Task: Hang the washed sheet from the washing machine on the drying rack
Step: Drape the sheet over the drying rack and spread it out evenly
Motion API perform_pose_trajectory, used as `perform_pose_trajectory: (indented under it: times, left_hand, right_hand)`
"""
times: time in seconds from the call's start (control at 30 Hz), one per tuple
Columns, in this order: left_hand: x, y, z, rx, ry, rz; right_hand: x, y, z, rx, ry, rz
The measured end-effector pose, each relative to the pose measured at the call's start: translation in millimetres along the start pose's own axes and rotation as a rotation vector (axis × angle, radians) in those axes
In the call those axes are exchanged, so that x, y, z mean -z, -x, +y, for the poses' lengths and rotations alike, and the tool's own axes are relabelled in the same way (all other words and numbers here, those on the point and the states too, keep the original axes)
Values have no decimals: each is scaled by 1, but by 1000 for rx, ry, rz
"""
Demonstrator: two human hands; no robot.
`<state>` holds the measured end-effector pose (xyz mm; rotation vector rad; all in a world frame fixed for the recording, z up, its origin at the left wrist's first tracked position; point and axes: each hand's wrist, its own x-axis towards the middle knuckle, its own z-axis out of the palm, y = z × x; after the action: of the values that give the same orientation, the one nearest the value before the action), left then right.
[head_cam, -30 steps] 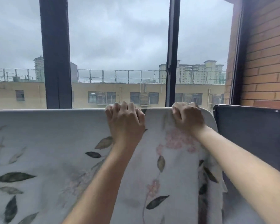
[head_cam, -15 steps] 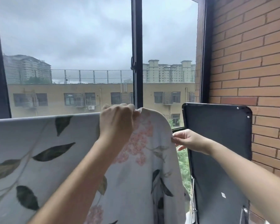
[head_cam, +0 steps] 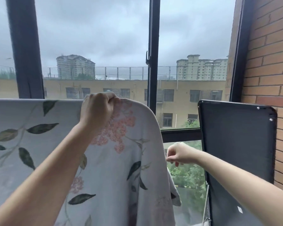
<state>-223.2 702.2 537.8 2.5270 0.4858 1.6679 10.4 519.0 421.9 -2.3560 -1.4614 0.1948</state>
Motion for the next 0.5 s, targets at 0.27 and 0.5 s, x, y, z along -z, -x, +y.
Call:
perform_pose_trajectory:
  times: [0.27,0.5]
  left_hand:
    - [-9,5,13,19,27,45]
    - [-3,-8,21,184,-54,13]
  right_hand:
    - [-53,-9,15,127,-387,-158]
    - [-20,-2,33,84,-566,117]
